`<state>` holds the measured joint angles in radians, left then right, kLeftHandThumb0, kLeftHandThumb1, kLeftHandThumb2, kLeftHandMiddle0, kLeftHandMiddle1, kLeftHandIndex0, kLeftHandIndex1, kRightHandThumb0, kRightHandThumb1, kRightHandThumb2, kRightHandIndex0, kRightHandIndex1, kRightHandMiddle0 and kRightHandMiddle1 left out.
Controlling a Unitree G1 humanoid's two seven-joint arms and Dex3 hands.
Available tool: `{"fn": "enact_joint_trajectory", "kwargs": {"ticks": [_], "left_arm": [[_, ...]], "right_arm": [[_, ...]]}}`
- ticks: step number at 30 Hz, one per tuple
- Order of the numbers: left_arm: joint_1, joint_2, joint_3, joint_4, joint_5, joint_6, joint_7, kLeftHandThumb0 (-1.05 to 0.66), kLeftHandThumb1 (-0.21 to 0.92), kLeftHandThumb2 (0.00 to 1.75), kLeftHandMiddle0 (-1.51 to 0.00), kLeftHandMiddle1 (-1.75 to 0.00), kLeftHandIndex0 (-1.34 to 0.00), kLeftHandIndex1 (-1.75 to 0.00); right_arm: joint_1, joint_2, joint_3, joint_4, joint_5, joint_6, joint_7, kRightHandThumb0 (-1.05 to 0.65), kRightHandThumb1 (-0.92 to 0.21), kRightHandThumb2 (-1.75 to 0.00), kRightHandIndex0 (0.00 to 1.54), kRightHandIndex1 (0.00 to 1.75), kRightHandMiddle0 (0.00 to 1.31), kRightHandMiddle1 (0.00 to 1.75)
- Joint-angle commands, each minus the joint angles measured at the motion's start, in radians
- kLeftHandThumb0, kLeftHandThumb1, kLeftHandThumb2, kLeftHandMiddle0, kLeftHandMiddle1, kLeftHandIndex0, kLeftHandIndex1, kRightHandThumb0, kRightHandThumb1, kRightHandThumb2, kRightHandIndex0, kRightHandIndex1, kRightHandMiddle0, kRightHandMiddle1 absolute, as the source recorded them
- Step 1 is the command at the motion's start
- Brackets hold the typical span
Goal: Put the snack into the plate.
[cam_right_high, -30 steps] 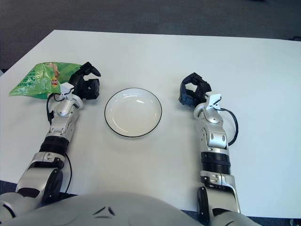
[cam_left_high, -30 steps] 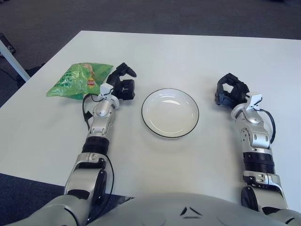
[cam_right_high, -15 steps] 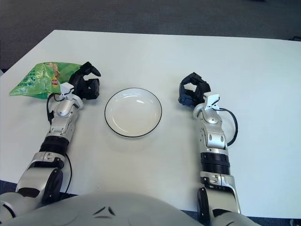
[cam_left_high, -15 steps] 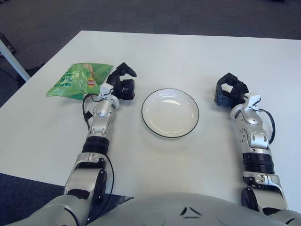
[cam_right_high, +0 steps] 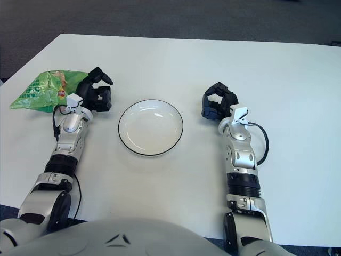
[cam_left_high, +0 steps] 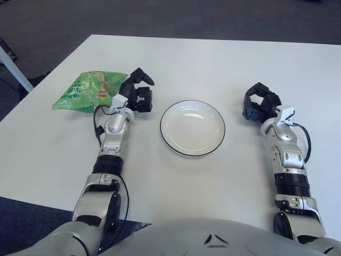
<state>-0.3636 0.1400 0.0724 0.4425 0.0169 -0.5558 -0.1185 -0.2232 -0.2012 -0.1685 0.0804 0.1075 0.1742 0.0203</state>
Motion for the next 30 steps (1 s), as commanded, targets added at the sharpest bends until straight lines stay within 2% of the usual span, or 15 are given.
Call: {"fn": "enact_joint_trajectory", "kwargs": {"ticks": [1,4,10,21,24,30], "left_arm": [[0.078,0.033,-0.017,0.007,0.101,-0.069,0.056,-0.47,0.36,1.27,-1.29,-1.75,-0.58,-1.75],[0.081,0.054,-0.027,-0.009,0.158,-0.087,0.082,-0.47,0.35,1.28,-1.29,-1.75,-0.59,-1.75],[0.135,0.148,-0.049,-0.192,0.356,-0.052,0.122,-0.47,0.33,1.30,-1.30,-1.75,-0.60,-1.75],[0.174,0.227,-0.057,-0.293,0.623,-0.020,0.287,-0.46,0.37,1.25,-1.29,-1.75,-0.57,-1.75],[0.183,0.241,-0.055,-0.331,0.710,0.020,0.351,-0.46,0.39,1.23,-1.27,-1.75,-0.55,-1.75],[0.200,0.255,-0.052,-0.399,0.808,0.099,0.436,-0.45,0.40,1.21,-1.26,-1.75,-0.54,-1.75]], "right_arm": [[0.052,0.016,0.006,0.041,-0.010,0.040,-0.006,-0.46,-0.40,-1.22,1.26,1.75,0.55,1.75],[0.052,0.018,0.006,0.040,-0.010,0.040,-0.006,-0.46,-0.40,-1.22,1.26,1.75,0.55,1.75],[0.048,0.023,0.008,0.037,-0.009,0.047,-0.009,-0.46,-0.40,-1.22,1.26,1.75,0.55,1.75],[0.039,0.028,0.007,0.050,-0.008,0.047,-0.012,-0.46,-0.40,-1.22,1.26,1.75,0.55,1.75],[0.038,0.027,0.007,0.053,-0.008,0.044,-0.010,-0.46,-0.40,-1.22,1.26,1.75,0.55,1.75],[0.037,0.026,0.006,0.061,-0.004,0.037,-0.002,-0.46,-0.40,-1.22,1.26,1.75,0.55,1.75]]}}
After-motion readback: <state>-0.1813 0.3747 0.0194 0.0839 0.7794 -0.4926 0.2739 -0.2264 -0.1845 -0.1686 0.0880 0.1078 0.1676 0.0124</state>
